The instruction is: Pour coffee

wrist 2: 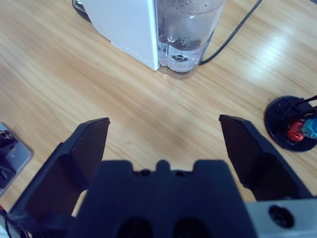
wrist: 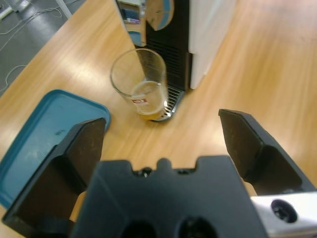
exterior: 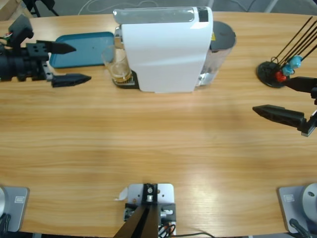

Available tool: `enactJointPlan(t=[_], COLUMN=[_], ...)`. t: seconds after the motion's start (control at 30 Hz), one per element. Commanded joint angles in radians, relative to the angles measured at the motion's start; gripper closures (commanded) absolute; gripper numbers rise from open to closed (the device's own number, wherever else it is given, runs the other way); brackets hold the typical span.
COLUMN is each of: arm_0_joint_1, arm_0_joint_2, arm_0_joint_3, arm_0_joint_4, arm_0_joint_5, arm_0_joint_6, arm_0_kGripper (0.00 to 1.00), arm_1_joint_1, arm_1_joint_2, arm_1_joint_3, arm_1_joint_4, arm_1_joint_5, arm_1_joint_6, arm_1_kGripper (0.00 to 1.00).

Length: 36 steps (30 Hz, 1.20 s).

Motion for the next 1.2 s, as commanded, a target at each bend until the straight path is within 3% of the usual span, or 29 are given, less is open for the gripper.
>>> enactJointPlan(t=[0.03,0.37,1.2], arm_0_joint_1=[0.007,-0.003,-0.020], arm_0_joint_2=[0.162,0.239,0.361], arm_0_joint_3=[-0.001,-0.002,-0.052], arm_0_joint_4=[-0.126,-0.264,-0.329], arm_0_joint_5=[-0.035,-0.091,-0.117], arm_0_joint_6=[0.008,0.003,-0.019], arm_0_kGripper=[0.000,0.000,0.000], arm_1_joint_1=[0.010,0.010,0.011], arm_1_joint_2=[0.049,0.068,0.100], arm_1_joint_3=[0.026,0.019,0.009], arm_1_joint_4=[-0.009,0.005,0.014], arm_1_joint_5=[0.005,0.015,0.032], arm_1_joint_6=[0.001,0.001,0.001], arm_1_kGripper=[0.013,0.013,0.018])
